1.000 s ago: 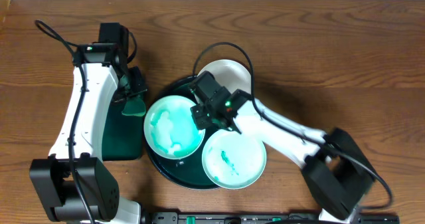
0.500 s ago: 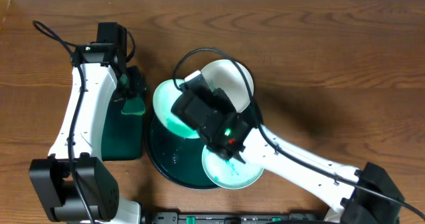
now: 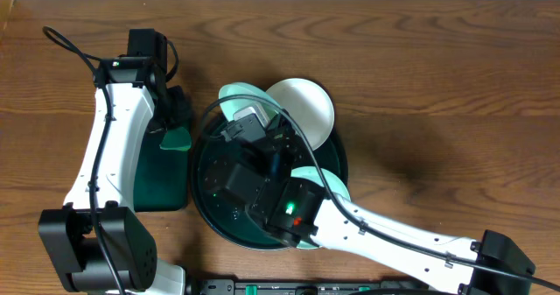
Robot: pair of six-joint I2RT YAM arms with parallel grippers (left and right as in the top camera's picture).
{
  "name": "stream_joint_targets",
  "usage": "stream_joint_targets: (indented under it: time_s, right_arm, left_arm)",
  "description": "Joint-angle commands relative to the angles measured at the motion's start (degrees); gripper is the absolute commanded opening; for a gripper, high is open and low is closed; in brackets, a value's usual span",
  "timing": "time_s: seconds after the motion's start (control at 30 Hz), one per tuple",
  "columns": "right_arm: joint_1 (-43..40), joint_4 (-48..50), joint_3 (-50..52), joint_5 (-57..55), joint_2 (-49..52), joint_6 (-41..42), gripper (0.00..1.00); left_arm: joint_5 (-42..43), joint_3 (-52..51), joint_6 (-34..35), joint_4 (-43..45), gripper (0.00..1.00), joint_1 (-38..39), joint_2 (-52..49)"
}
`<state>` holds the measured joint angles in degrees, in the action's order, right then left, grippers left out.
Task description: Clean dirty plates on tray and stack at the side
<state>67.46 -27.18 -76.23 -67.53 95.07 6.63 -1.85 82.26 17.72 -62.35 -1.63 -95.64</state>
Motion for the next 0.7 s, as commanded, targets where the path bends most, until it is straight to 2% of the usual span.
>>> stream_joint_targets:
  time_s: [0.0, 0.17, 0.47, 0.67]
  right_arm:
    - [1.46, 3.3, -0.26, -11.96, -1.84, -5.84, 0.01]
    - [2.14, 7.48, -0.26, -13.29, -1.86, -10.54, 0.01]
    - [2.14, 7.78, -0.24, -10.78, -1.84, -10.51, 0.01]
    - [1.33, -0.28, -0.22, 4.0, -1.84, -1.14, 0.01]
  left_arm:
    - [-0.33, 0.31, -1.16, 0.04, 0.07, -0.24, 0.17]
    - [-0.35, 0.31, -1.18, 0.04, 0.07, -0.24, 0.15]
    - [-0.35, 0.31, -1.16, 0.07, 0.08, -0.24, 0.17]
    - [-0.33, 0.31, -1.16, 0.04, 0.07, -0.24, 0.17]
